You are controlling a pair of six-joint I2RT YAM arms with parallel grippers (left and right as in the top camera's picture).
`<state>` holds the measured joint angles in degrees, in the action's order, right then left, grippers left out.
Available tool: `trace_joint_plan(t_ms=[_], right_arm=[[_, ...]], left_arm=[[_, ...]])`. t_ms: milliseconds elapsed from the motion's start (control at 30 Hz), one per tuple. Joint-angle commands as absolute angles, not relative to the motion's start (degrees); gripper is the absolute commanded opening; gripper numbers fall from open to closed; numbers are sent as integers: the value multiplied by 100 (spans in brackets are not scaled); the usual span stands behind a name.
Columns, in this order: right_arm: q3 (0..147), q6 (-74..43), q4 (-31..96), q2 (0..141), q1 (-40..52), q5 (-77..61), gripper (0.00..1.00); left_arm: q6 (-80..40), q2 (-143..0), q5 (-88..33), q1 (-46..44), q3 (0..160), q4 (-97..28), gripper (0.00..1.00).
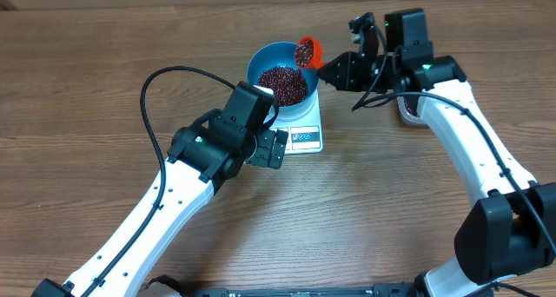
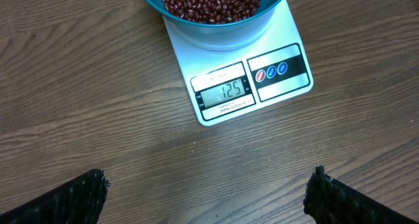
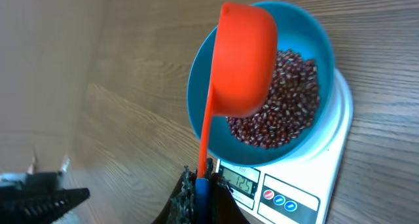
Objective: Scoop item into bowl and weigh 150g on scale
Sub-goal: 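Lift the filled scoop with the right gripper over the teal bowl, then tilt the scoop with the right gripper to pour beans into the bowl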
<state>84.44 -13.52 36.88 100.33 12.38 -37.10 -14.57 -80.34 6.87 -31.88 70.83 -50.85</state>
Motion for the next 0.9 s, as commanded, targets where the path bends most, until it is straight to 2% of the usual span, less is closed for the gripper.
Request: trace_joint_plan(t_ms=[0, 333, 533, 667, 867], right_arm=[[8597, -1070, 3649, 9870, 1426, -3321, 4], [8597, -1140, 3673, 9870, 1431, -3201, 4], [8597, -941, 3704, 9870, 1481, -3221, 4], [8597, -189, 4003, 9867, 1601, -3164, 4], [8595, -346, 4101, 9870, 1601, -2683, 4]], left_arm=[[-1369, -7994, 676, -3188, 7041, -5076, 100], [-1369, -7994, 676, -3188, 7041, -5076, 100], [-1369, -7994, 676, -3188, 7041, -5076, 100], [-1369, -7994, 679, -3188, 7041, -5076, 100], [-1369, -7994, 676, -3188, 7041, -5076, 100]])
